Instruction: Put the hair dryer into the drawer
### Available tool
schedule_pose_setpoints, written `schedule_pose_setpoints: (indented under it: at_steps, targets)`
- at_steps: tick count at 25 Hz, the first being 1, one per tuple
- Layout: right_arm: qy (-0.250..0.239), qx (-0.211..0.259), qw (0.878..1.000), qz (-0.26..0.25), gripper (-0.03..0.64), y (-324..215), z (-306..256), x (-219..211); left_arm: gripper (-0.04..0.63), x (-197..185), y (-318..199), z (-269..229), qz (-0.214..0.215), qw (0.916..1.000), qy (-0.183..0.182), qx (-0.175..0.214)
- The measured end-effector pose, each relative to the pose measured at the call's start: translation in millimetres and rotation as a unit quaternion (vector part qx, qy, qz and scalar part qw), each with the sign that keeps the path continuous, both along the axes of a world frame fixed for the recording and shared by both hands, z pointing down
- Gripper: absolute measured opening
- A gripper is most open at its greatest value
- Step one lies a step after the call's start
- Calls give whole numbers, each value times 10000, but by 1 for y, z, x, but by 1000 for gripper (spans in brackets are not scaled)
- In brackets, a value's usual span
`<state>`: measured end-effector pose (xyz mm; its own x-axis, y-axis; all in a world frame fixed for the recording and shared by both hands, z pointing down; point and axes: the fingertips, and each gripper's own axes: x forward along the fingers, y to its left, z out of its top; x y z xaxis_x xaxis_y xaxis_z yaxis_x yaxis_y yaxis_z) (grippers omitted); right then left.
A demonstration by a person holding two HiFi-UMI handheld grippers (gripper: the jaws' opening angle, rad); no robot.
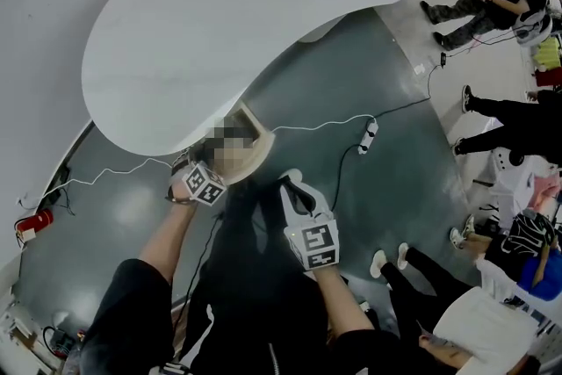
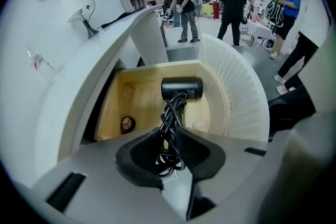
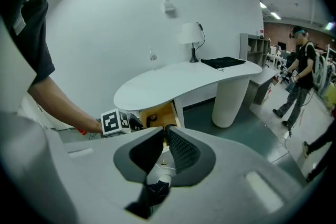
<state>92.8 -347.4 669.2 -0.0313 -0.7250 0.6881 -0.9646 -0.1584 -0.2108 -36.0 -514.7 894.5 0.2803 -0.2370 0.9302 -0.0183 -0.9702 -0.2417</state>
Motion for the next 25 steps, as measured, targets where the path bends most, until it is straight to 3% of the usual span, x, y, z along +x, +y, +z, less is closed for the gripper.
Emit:
schedule_pose_setpoints:
  at_steps: [8,15,19,25]
  targets:
    - [112,22,9999,-36,9,-6,-6,5,87,0,3,-20,-244,9991,342,-40]
    - [192,113,9996,-172,5,-14,-16,7,21,-1,6,-47,-554,9955,757,-161]
    - [245,206,9987,-386,5,-19,-25,9,12,1,12,-64,-826,9916,956,-269]
    - [323,388,9949,-875,5,-29,-35,11,12,2,22,-91,-1010,9884,1126,-116]
